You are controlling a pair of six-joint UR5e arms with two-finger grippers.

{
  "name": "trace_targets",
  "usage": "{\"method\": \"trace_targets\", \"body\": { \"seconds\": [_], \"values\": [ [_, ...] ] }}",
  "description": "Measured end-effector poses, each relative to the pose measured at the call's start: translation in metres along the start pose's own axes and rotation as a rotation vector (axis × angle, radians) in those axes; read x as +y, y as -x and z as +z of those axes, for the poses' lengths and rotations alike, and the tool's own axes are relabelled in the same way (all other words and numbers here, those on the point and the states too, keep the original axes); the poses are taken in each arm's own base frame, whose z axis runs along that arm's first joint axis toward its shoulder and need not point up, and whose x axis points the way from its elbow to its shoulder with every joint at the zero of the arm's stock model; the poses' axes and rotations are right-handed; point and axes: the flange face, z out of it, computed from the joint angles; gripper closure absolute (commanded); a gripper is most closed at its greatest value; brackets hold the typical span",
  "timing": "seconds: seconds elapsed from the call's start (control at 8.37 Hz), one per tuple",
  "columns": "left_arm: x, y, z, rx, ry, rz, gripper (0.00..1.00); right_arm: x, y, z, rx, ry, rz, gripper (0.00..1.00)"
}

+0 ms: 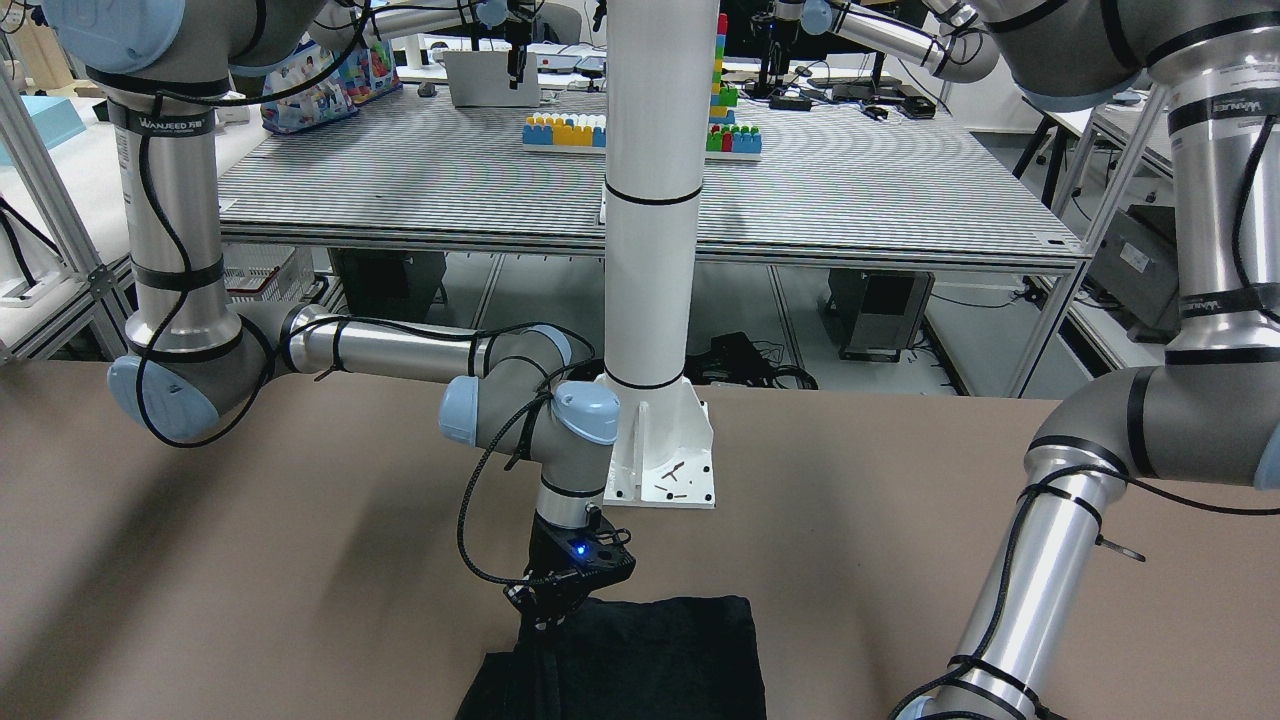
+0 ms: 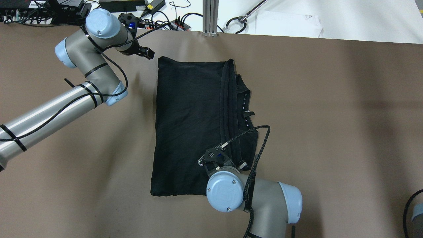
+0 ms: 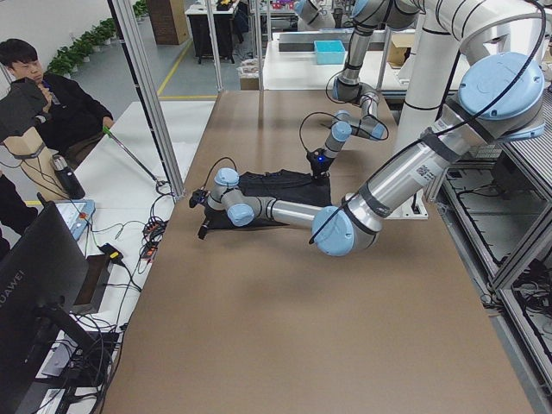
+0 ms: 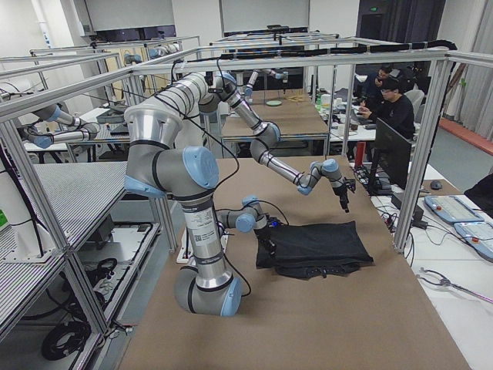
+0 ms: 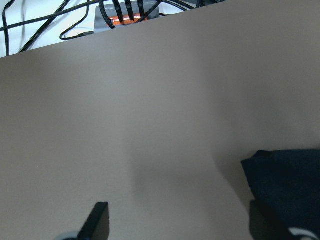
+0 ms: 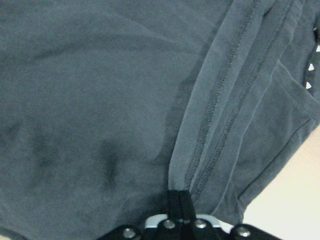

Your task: Fold clothes

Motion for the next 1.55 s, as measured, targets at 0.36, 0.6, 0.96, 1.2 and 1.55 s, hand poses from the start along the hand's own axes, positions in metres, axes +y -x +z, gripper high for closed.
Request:
{"method": "trace_targets", "body": {
  "seconds": [0.36,0.6,0.96,1.2,1.55],
  "values": [
    [0.000,-0.001,-0.001,0.001,-0.001,0.000,0.00,0.047,-0.045,-0.005,0.003,0.007,0.011,0.59],
    [0.000,-0.001,-0.003,0.005,-0.005,0.002,0.00,0.073,-0.048,-0.004,0.002,0.026,0.082,0.15],
    [0.001,0.000,-0.004,0.007,-0.007,0.002,0.00,0.062,-0.052,-0.013,-0.031,-0.008,0.140,0.13],
    [0.003,0.001,-0.005,0.010,-0.008,0.001,0.00,0.020,-0.066,-0.017,-0.043,-0.076,0.163,0.11],
    [0.009,0.004,-0.007,0.016,-0.010,-0.003,0.00,-0.052,-0.071,0.015,0.008,-0.066,0.167,0.07]
  ]
}}
